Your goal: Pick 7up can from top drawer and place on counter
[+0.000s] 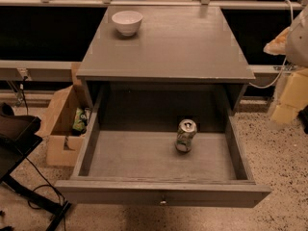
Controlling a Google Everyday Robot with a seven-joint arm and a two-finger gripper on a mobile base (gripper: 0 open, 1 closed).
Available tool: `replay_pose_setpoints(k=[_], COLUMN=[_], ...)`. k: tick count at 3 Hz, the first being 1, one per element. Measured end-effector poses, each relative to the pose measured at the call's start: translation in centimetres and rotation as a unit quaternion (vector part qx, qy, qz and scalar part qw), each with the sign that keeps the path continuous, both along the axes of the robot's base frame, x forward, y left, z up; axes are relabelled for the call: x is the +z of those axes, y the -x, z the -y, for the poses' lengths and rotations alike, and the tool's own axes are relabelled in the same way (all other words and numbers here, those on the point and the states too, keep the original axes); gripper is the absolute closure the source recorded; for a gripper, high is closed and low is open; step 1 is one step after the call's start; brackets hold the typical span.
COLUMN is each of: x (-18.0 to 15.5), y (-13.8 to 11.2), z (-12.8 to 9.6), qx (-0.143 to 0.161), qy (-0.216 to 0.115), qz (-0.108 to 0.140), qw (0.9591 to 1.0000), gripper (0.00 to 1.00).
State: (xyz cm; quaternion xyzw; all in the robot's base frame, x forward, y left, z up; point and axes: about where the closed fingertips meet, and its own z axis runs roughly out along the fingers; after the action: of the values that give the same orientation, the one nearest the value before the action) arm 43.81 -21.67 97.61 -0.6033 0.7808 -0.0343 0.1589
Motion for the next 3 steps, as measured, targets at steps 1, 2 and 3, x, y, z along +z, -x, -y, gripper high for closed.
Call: replay_pose_setpoints(k=[1,2,3], x=[0.2,-1.7,-7.9], y=[0.0,-1.2,-4.4], z=[0.1,-0.8,-3.5], qx=[-0.003,0.006,0.030], qy=[-0.003,-0.055,-0.167], qz=[0.005,0.006,-0.002], qw=[1.0000,0.9985,0.9855], gripper=[0.00,0.00,0.00])
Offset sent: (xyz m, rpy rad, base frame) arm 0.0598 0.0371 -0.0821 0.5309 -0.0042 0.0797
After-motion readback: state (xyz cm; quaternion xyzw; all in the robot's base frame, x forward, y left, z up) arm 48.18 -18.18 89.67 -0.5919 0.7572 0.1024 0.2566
